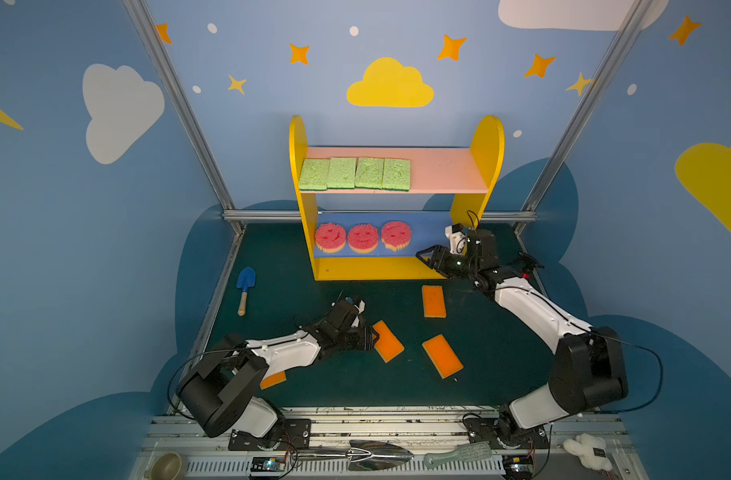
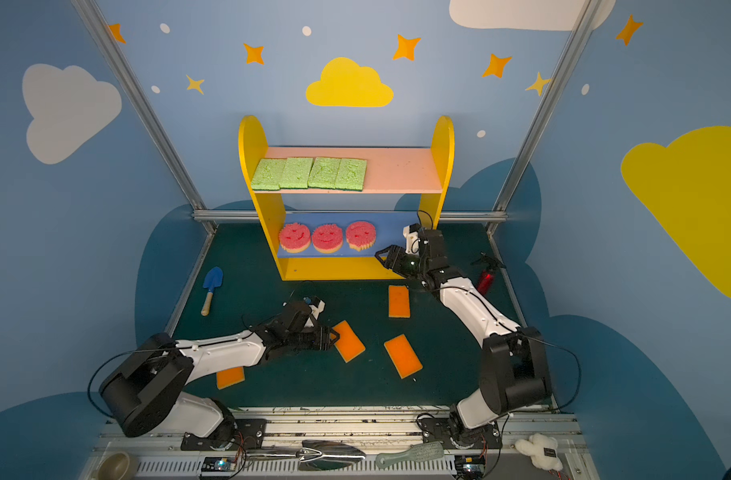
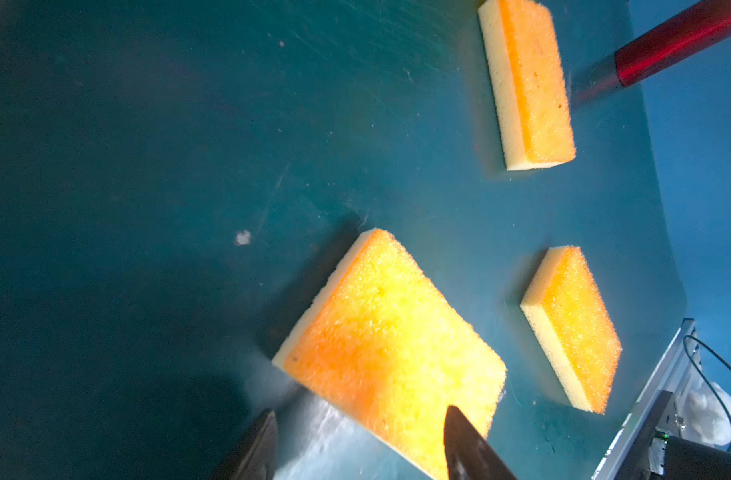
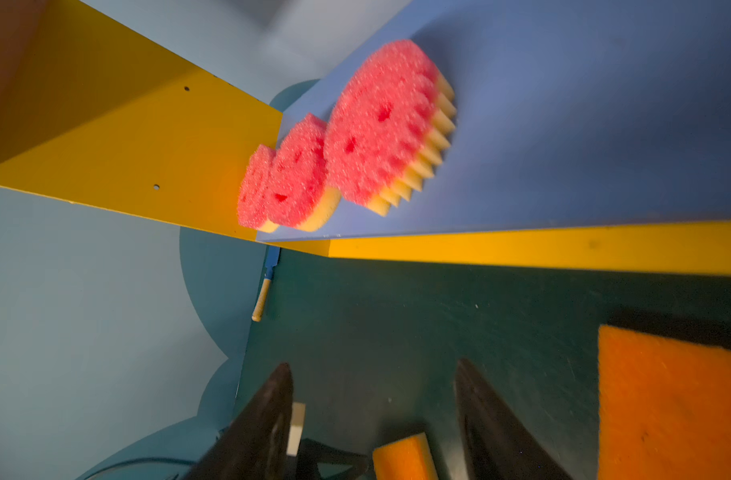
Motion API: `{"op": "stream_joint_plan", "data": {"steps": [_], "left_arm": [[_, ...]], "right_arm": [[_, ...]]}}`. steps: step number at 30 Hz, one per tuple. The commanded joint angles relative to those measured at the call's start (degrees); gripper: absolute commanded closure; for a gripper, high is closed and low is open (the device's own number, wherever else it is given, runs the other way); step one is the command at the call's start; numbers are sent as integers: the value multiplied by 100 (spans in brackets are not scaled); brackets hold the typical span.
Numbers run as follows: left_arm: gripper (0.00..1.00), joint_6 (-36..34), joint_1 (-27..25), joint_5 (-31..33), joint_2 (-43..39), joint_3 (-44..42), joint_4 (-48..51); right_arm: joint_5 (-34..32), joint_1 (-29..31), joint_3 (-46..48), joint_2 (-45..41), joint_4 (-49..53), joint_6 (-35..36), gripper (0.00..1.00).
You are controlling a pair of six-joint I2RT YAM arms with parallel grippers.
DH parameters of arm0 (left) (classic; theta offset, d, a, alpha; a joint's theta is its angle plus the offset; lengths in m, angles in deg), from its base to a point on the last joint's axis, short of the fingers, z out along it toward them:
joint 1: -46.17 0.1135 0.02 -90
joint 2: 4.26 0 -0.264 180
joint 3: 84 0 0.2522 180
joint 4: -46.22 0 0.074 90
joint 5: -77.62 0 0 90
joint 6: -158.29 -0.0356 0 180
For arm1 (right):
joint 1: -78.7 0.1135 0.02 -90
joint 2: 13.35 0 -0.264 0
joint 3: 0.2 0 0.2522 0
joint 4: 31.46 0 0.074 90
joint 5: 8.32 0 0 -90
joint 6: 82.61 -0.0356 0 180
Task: Place and organize the cleaning sponges onto the shelf
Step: 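Withdraw the right gripper while the left gripper reaches for an orange sponge, then grasp the orange sponge with the left gripper and lift it toward the right gripper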
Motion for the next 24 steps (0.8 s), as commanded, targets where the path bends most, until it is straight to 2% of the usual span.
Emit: {"op": "stream_joint_plan", "data": {"steps": [1,7,9,11,15,24], "left_arm": [[44,151,-34,-84,274,37,-84],[65,323,-74,-111,703,-32,-421],[75,333,-75,-107,770,35,-428],[97,329,-79,-86,800,115,-365],[97,304,-83,-34,702,219,-290],[97,6,118,24,-136,700,540]], "right_arm": [[-110,-43,430,-576,198,118,38],[-121,-116,1122,-1277,304,100,38],[-115,-135,1319,-1427,236,62,38],[-63,-145,1469,-1537,188,30,38],[190,-151,1637,-1647,217,32,38],[1345,-12,2062,-1593,-197,-93,36]]}}
